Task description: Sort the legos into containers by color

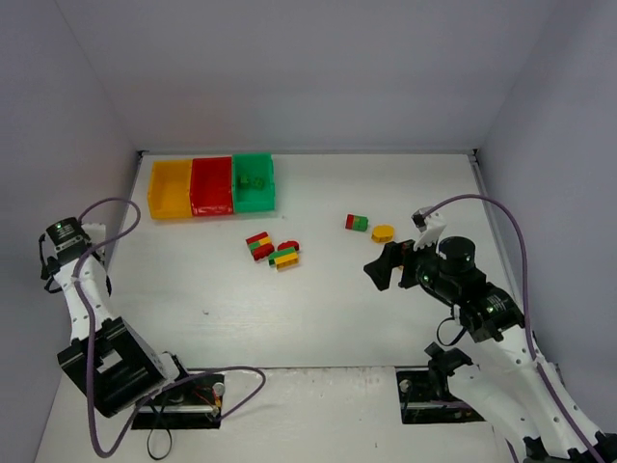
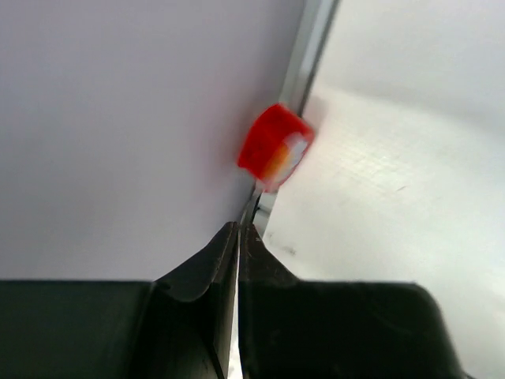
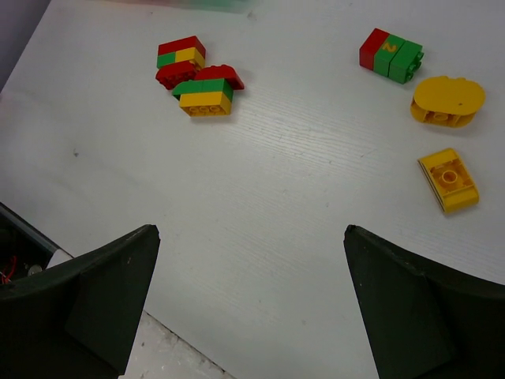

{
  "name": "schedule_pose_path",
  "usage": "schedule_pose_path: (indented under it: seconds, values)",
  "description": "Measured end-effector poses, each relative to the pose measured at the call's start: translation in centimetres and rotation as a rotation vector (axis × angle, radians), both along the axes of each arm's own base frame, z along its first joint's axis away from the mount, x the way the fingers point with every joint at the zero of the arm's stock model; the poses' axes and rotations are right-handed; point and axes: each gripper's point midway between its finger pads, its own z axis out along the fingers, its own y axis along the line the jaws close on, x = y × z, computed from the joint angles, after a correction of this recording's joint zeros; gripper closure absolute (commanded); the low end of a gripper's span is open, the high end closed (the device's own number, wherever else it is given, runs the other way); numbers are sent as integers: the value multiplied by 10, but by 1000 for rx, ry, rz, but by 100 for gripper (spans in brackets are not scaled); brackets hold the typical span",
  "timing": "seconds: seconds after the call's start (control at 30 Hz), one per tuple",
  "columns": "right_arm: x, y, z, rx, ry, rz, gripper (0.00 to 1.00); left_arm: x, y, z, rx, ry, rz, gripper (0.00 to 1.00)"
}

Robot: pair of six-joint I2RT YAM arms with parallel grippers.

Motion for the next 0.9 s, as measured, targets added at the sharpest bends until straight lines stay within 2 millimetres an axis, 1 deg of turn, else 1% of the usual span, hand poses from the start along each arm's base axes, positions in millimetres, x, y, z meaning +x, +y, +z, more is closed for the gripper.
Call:
schedule_pose_path:
  seconds: [0.07, 0.27, 0.33, 0.4, 0.43, 0.5, 0.53, 0.57, 0.6, 0.63, 0.77, 0.83, 0.87, 0.9]
  values:
    - [-1, -1, 3, 6, -13, 0, 0, 21, -12, 7, 0, -36, -48, 100]
    - [-4, -2, 10, 18, -40, 0, 0, 92, -61, 31, -18, -154, -195, 100]
    - [-5, -2, 11, 20, -43, 1, 0, 110, -75, 34, -30, -183, -221, 100]
    - [-4, -2, 12, 21, -44, 1, 0, 120, -84, 33, -40, -202, -215, 100]
    - [-4, -2, 12, 20, -43, 1, 0, 121, -85, 32, -41, -206, -201, 100]
    - [-4, -2, 13, 20, -44, 1, 0, 118, -81, 31, -23, -207, -150, 100]
    - [-4, -2, 13, 20, -43, 1, 0, 116, -77, 31, -9, -209, -118, 82]
    - [-4, -1, 12, 20, -41, 1, 0, 112, -72, 32, 16, -207, -79, 71]
    - [-4, -1, 12, 19, -39, 1, 0, 109, -68, 33, 35, -207, -46, 60]
    - [-3, -1, 11, 18, -37, 1, 0, 105, -64, 33, 54, -208, -12, 55]
    - [-3, 0, 9, 18, -23, 7, 0, 87, -48, 36, 155, -209, 153, 53]
    - [-3, 1, 7, 17, -17, 8, 0, 74, -42, 32, 202, -195, 226, 53]
    - [-3, 1, 7, 18, -16, 9, 0, 67, -39, 30, 222, -186, 263, 62]
    - [-3, 2, 7, 19, -14, 12, 0, 61, -37, 27, 236, -177, 295, 67]
